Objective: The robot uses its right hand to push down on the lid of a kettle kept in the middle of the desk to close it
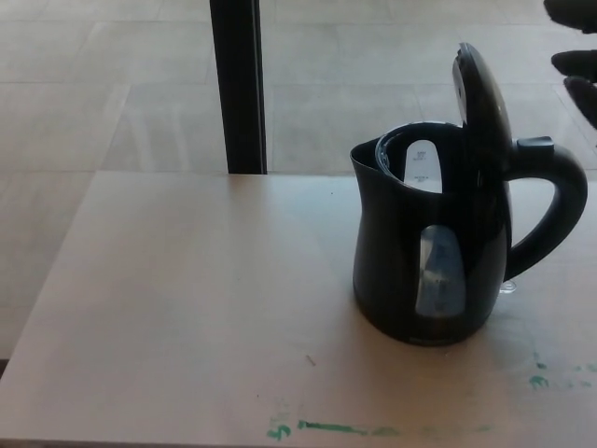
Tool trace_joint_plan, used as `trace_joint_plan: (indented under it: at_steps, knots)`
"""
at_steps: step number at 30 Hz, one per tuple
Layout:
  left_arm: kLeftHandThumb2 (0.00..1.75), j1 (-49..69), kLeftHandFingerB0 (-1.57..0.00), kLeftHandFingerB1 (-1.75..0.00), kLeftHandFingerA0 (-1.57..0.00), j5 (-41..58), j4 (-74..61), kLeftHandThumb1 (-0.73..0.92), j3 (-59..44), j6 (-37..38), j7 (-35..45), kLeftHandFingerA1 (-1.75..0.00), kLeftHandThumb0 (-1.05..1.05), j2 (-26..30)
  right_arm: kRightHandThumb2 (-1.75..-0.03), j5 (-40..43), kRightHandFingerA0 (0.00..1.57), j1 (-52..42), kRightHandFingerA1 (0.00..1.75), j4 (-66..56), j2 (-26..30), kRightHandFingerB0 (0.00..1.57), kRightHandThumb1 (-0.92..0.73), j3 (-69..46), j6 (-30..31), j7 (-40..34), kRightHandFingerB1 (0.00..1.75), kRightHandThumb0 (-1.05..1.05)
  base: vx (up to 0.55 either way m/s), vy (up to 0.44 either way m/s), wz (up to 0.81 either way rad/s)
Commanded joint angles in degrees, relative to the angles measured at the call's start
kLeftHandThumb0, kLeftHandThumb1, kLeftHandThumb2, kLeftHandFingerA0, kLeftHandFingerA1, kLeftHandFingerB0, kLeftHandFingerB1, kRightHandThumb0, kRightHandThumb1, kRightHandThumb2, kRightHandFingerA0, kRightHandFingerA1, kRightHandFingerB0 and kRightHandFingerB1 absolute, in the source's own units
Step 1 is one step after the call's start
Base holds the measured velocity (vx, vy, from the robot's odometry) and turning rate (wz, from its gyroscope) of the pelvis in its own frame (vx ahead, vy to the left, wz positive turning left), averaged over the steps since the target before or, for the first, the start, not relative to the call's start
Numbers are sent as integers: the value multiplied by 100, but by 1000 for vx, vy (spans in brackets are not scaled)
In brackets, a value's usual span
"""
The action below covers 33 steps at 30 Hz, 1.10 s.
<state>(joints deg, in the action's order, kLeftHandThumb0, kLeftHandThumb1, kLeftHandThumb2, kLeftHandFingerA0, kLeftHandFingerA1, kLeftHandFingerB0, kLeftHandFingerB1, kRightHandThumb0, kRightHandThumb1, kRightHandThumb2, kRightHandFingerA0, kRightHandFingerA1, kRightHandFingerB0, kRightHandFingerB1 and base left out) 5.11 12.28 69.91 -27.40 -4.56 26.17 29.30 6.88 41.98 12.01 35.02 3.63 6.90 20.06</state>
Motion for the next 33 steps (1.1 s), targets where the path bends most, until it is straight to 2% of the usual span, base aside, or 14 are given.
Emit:
trace_joint_plan:
  at_steps: [1,2,3,4,5,6,11,14,16,20,23,26,28,33]
  knots:
    - [87,-4,-27,-45,-49,39,112,55,21,-25,16,-58,-77,156,-65,-678,24,333,41,195,-103,21,-78,396,1,107,29,-86,0,0,0]
    - [87,-4,-25,-47,-50,128,111,51,-57,-27,26,-62,-71,135,-65,-768,25,393,41,278,-114,21,-78,469,-105,110,29,-86,0,0,0]
    - [60,-19,-30,-34,-56,135,120,63,-62,-74,8,-55,-67,138,-65,-827,25,456,43,351,-149,21,-78,518,-149,97,29,-87,0,0,0]
    - [59,-22,-33,-35,-56,127,113,63,-52,-101,-17,-54,-66,139,-65,-850,24,531,42,406,-202,21,-78,556,-112,94,29,-87,0,0,0]
    - [60,0,-40,-37,-59,73,114,65,-1,-48,-17,-54,-69,148,-65,-881,22,599,42,469,-263,20,-78,601,-107,88,29,-89,0,0,0]
    - [90,38,-31,-48,-57,26,101,54,46,37,5,-66,-73,156,-64,-922,23,704,43,583,-376,22,-77,659,-147,62,29,-87,0,0,0]
    - [89,86,-31,-48,-52,79,9,53,42,-25,30,-63,-72,174,-63,-1244,23,952,42,888,-506,24,-76,863,-278,88,30,-85,0,0,0]
    - [88,38,-34,-48,-59,49,140,54,46,53,-84,-65,-73,158,-65,-1662,24,1124,42,1154,-486,22,-76,1214,-551,111,29,-81,0,0,0]
    - [88,28,-32,-48,-56,67,113,54,45,9,-64,-63,-71,162,-64,-1675,26,1155,42,1250,-528,24,-75,1234,-624,79,29,-79,0,0,0]
    - [87,-7,-31,-48,-55,167,120,52,-39,-160,-49,-63,-72,169,-64,-1988,28,1245,45,1766,-648,24,-74,1523,-1218,-9,30,-82,0,0,0]
    - [90,37,-31,-48,-55,-3,73,55,124,-36,64,-64,-73,210,-64,-2064,22,1182,41,1889,-686,24,-74,1601,-1317,16,30,-83,0,0,0]
    - [88,45,-33,-48,-57,71,117,54,74,13,75,-63,-72,196,-63,-2131,25,1143,43,1985,-805,26,-72,1706,-1212,131,29,-81,0,0,0]
    - [89,52,-27,-47,-51,113,91,51,50,-61,138,-62,-67,208,-62,-2232,28,1105,42,2030,-874,28,-70,1769,-1239,85,30,-80,0,0,0]
    - [90,51,-31,-48,-57,20,54,55,137,43,65,-66,-71,205,-64,-2993,27,1176,48,2066,-830,22,-76,2488,-1431,219,33,-83,0,0,0]
